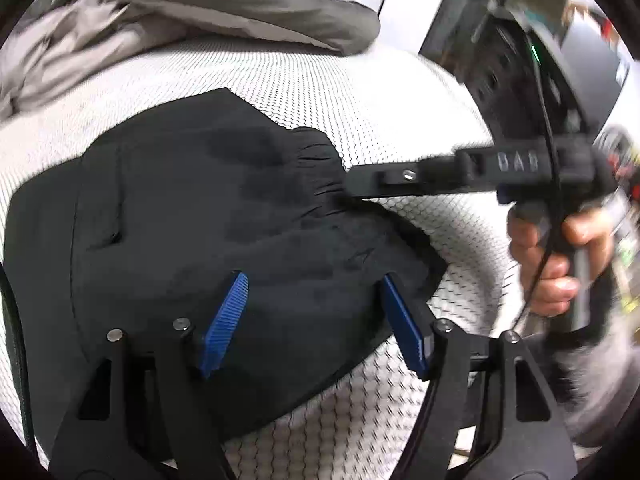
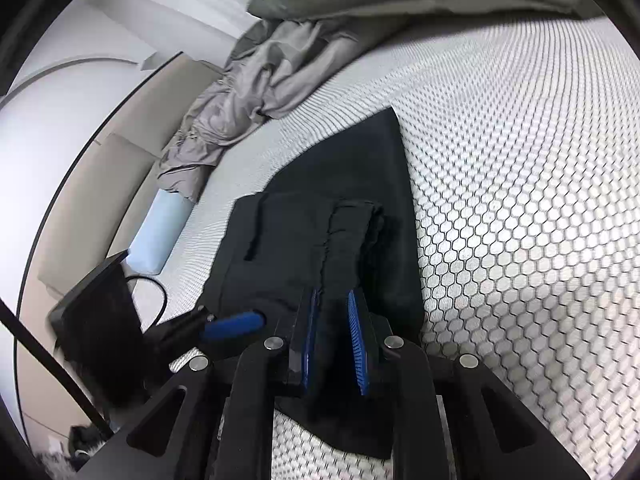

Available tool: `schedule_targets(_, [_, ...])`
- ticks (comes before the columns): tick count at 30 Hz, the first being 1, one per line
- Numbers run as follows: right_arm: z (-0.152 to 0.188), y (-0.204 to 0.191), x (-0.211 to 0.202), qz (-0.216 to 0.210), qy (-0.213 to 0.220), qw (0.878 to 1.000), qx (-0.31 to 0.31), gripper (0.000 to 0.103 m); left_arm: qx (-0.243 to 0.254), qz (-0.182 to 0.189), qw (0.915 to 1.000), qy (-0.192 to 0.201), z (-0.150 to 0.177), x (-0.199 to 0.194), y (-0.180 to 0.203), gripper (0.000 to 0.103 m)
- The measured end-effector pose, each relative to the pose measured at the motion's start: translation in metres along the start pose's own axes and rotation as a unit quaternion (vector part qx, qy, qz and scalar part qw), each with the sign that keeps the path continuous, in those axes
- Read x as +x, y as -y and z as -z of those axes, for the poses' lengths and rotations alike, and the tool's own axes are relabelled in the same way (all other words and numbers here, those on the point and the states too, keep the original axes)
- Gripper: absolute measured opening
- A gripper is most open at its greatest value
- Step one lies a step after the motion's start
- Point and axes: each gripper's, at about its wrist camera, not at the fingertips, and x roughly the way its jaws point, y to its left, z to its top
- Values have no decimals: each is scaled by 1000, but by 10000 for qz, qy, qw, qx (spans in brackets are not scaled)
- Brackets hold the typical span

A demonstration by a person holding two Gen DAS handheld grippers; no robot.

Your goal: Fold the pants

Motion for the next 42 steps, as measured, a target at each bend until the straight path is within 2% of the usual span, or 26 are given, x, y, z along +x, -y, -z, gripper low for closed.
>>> schedule_targets(2, [-3,4,-1,-97,46,9999,106,17,42,-81,10000,-38,0,4,4,67])
schedule_targets(5, [-8,9,-6,-132,167,9997,112,17,-42,-12,10000,-85,1,4,4,68])
schedule_targets(7, [-10,13,-6,-45,172,9997,160,19,-95,51,9999,-101,2,5,0,69])
schedule_targets(10, [-12,19,-3,-134,96,9995,263,19,-143,42,9998,-106,3,7,-2,70])
schedule_targets(13, [-12,12,-2,-265,93,9996,97,19,-145,34,9998,-115,3,8,-1,70])
schedule_targets(18, [-14,-1,2,-371,188,9991,-113,26,-161,34,9998,-136,2,11,-2,71])
schedule_targets(21, [-19,0,16,-278,96,9995,-126,27,-170,49,9997,-154,1,14,-3,71])
schedule_targets(24, [-23,9,33,-434,-1,9989,162,27,-111,28,9998,-160,1,17,-2,71])
schedule_targets(26, [-29,7,38,-490,123,9985,219,21,-105,21,9998,-165,2,19,-2,71])
schedule_targets(28, [-34,-6,35,-445,303,9985,-32,13,-111,44,9998,-162,2,20,-3,71])
schedule_targets(31, [-42,-21,30,-410,549,9974,-225,12,-121,116,9997,-159,4,20,-6,72])
schedule_targets(32, [-44,-16,33,-337,529,9979,-151,12,-129,135,9997,-154,4,20,-7,72])
schedule_targets(34, [-46,-1,48,88,271,9996,59,13,-141,153,9996,-173,4,22,-8,72])
schedule_targets(36, [-45,9,55,111,96,9998,158,13,-150,154,9996,-176,5,22,-9,71])
schedule_targets(39, [-44,-2,36,92,200,9997,-44,20,-165,182,9996,-105,5,17,-10,72])
schedule_targets(41, [-37,-12,19,141,353,9985,-381,31,-205,190,9996,-93,5,16,-12,72])
schedule_targets(42, [-32,-13,15,169,352,9982,-455,41,-246,205,9994,-88,5,16,-13,72])
